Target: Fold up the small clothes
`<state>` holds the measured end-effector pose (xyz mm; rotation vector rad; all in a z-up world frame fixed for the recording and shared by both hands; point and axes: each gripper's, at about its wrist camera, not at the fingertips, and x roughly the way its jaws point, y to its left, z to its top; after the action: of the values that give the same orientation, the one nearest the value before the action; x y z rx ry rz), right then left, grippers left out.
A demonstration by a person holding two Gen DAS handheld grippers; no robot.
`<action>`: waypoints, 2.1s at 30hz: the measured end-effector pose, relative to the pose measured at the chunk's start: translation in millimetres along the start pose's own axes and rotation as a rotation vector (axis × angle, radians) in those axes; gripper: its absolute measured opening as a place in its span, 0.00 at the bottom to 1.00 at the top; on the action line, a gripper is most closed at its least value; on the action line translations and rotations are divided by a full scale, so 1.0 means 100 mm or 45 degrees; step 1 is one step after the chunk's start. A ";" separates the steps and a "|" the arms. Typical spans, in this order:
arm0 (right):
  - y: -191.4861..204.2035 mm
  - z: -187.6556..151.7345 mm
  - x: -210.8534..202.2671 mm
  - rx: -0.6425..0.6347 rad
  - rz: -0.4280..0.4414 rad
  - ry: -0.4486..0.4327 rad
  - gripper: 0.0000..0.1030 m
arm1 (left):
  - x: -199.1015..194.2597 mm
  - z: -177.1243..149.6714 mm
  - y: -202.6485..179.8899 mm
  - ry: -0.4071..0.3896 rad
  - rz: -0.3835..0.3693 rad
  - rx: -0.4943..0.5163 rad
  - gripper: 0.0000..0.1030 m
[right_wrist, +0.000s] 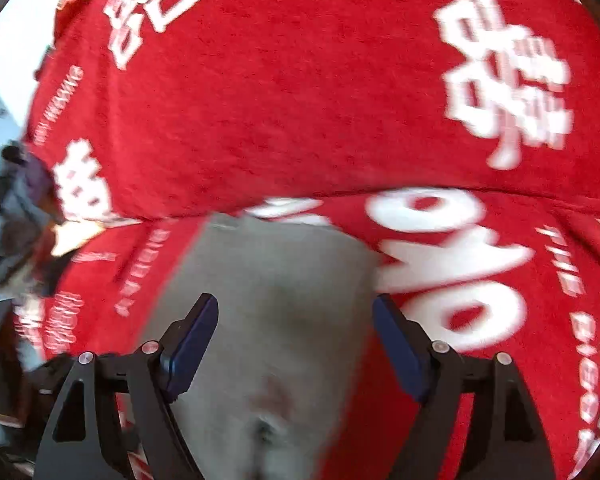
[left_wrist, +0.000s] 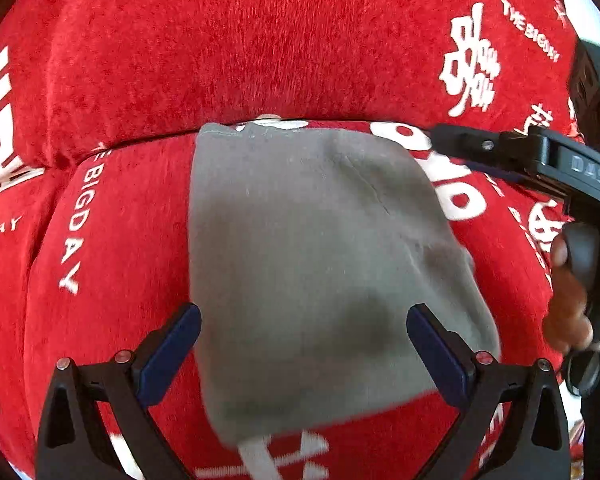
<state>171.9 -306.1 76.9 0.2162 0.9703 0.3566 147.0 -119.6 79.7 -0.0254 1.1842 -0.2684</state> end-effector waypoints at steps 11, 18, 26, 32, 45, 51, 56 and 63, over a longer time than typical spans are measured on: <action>-0.57 0.16 0.77 0.163 -0.268 0.209 0.82 | 0.35 0.16 0.08 0.062 0.089 -0.004 1.00; -0.68 -0.11 0.17 0.225 -0.074 0.125 0.83 | 0.26 0.20 0.20 0.050 0.064 -0.030 1.00; -0.71 -0.27 0.40 0.373 0.169 0.245 0.83 | 0.43 0.26 0.52 0.124 -0.057 -0.196 1.00; -0.65 -0.24 0.71 0.388 0.174 0.286 0.86 | 0.73 0.36 0.63 0.185 -0.254 -0.303 1.00; 0.35 -0.20 0.28 0.028 -0.032 0.193 0.34 | 0.08 0.28 0.55 0.087 -0.235 -0.170 0.37; 0.99 -0.40 -0.27 -0.055 -0.012 0.117 0.34 | -0.56 -0.04 0.74 0.045 -0.275 -0.183 0.37; 1.40 -0.71 -0.58 -0.100 0.029 0.092 0.34 | -0.94 -0.46 0.81 0.004 -0.219 -0.143 0.37; 1.63 -1.24 -0.63 -0.150 0.019 0.125 0.34 | -0.92 -0.99 0.93 0.024 -0.169 -0.151 0.37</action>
<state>4.3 -177.8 111.6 0.0996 1.0409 0.4396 42.6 2.2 111.0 -0.2062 1.2177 -0.3158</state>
